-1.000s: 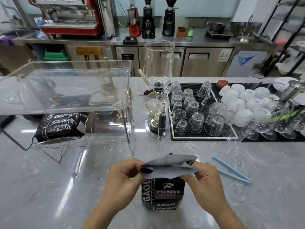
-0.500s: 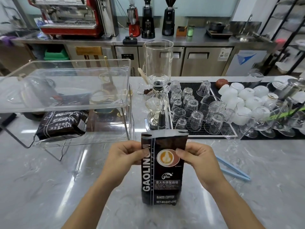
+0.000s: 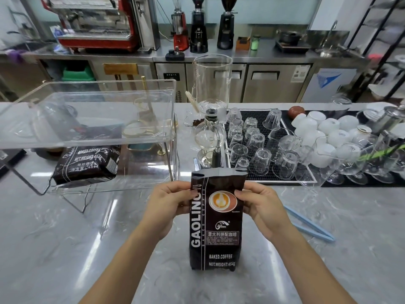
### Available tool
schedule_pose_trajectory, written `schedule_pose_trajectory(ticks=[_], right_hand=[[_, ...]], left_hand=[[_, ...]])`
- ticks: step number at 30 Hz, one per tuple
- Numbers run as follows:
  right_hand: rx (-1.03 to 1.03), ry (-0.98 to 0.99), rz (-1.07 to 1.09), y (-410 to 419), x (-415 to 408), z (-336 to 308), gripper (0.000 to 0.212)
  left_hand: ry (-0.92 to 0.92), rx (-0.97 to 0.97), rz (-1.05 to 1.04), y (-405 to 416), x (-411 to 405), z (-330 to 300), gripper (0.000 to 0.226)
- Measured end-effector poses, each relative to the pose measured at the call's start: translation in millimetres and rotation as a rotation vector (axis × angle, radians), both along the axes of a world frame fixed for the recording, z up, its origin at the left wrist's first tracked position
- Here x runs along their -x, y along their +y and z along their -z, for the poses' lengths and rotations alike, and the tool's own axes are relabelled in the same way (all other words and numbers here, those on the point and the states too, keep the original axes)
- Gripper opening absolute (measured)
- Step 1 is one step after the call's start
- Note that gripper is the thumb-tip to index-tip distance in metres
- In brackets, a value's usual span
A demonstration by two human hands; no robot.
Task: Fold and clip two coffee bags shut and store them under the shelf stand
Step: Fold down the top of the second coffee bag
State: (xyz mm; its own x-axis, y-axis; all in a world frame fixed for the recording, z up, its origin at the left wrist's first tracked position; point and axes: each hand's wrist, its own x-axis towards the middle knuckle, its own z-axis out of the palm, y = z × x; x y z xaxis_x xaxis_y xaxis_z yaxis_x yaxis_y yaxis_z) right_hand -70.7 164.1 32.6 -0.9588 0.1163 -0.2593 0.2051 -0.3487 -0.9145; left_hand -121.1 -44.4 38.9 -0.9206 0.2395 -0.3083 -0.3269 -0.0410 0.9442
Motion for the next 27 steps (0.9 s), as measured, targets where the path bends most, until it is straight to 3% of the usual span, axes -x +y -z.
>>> schedule_pose_trajectory(ticks=[6, 11, 13, 17, 21, 27], right_hand=[[-0.028, 0.055, 0.039, 0, -6, 9, 0.032], [-0.11, 0.089, 0.069, 0, -12, 8, 0.054], [-0.131, 0.129, 0.081, 0, -16, 5, 0.049], [-0.326, 0.208, 0.109, -6, -23, 2, 0.017], [-0.363, 0.228, 0.131, -11, -26, 2, 0.019], [-0.274, 0.225, 0.086, -13, -28, 1, 0.03]], left_hand=[[0.047, -0.021, -0.046, 2, -9, 4, 0.036], [0.119, 0.017, -0.052, -1, -15, 8, 0.037], [0.154, 0.044, -0.042, 0, -18, 6, 0.033], [0.15, 0.025, -0.069, -2, -24, -2, 0.035], [0.242, 0.087, -0.037, -1, -30, -10, 0.007], [0.226, 0.001, -0.118, 12, -41, -8, 0.042]])
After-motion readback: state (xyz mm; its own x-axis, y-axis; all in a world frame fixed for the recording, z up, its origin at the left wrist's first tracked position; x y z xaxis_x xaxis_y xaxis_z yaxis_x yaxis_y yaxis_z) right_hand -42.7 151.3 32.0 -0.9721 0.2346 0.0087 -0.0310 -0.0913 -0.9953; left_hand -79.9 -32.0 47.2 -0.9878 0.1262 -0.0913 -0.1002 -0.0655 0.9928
